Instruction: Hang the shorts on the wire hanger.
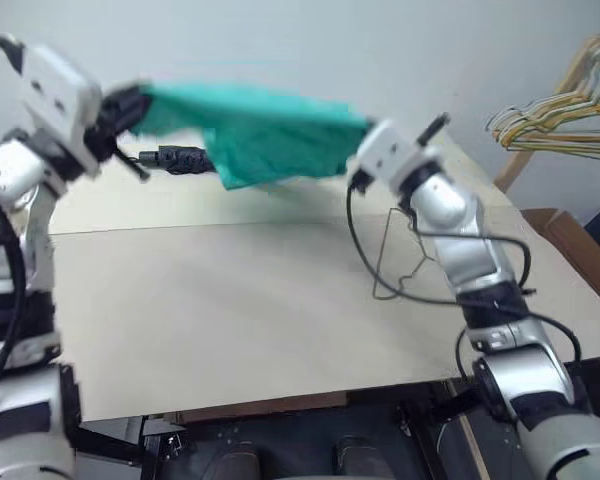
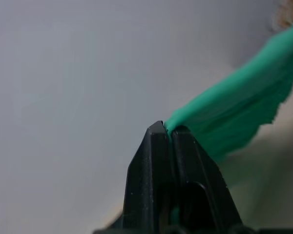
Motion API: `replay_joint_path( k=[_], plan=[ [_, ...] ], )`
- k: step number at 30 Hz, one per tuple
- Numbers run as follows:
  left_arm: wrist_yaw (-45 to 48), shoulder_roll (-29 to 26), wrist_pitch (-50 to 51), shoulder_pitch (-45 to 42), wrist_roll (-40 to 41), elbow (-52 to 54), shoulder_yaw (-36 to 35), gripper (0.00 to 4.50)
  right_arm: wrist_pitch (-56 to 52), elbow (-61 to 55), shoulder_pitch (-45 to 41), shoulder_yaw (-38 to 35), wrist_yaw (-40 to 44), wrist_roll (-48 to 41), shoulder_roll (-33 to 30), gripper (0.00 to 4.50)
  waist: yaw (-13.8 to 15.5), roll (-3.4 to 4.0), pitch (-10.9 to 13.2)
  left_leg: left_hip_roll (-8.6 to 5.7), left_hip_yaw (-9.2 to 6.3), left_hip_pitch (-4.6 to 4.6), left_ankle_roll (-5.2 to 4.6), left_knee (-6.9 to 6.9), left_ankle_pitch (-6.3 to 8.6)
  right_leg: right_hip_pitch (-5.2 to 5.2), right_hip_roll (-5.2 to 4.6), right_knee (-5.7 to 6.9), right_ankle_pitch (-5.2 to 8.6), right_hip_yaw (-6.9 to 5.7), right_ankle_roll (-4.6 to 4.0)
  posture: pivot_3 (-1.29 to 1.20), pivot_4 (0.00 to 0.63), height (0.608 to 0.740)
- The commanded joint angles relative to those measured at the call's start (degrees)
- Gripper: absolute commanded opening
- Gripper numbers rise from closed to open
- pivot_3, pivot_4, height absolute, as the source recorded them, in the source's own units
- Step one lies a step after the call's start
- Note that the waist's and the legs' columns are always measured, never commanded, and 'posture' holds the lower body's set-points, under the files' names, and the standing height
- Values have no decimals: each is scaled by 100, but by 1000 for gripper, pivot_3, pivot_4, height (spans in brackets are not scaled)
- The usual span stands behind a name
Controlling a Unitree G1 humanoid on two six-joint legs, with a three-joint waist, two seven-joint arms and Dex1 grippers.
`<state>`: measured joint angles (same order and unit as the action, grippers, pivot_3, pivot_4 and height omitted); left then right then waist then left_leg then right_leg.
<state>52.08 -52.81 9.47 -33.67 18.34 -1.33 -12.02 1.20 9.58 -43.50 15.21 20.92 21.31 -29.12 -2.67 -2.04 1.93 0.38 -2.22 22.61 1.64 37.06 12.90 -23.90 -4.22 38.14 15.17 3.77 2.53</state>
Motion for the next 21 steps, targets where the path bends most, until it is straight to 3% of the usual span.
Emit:
replay_joint_path(
  k=[1,5,8,12,17,21],
  plan=[
    [1021,-608,126,1024,107,611,-5,0,448,-459,347,327,733,-16,-239,27,5,13,17,7,0,-29,-16,-9,-10,27,10,-3,-8,-1,-14,125,0,740],
    [1453,-1183,91,2521,-396,1094,246,0,581,-740,971,900,1998,-86,-689,27,80,30,37,65,21,-211,-22,-46,-8,199,57,-39,47,1,-13,130,0,740],
    [1672,-1431,315,3325,-493,1556,330,0,425,-1236,1355,1091,2919,-354,-1005,27,196,28,45,73,23,-199,-22,-47,-8,190,74,-42,39,16,-3,130,0,740],
    [2083,-1794,501,4164,-535,2091,277,0,206,-1625,1624,1102,3489,-448,-1205,27,270,27,47,73,24,-146,-22,-27,-8,148,73,-40,21,15,-16,133,0,740],
    [2393,-2004,778,4857,-411,2713,134,0,160,-1614,1726,1086,3549,-237,-1294,27,333,29,49,77,29,-160,-22,-27,-8,159,76,-42,30,14,-5,130,0,740],
    [2200,-2054,789,5007,-771,2778,267,0,208,-1686,1812,1107,3699,-252,-1357,27,345,29,50,77,29,-154,-22,-27,-8,156,77,-48,30,15,-4,134,0,740]
  ],
)
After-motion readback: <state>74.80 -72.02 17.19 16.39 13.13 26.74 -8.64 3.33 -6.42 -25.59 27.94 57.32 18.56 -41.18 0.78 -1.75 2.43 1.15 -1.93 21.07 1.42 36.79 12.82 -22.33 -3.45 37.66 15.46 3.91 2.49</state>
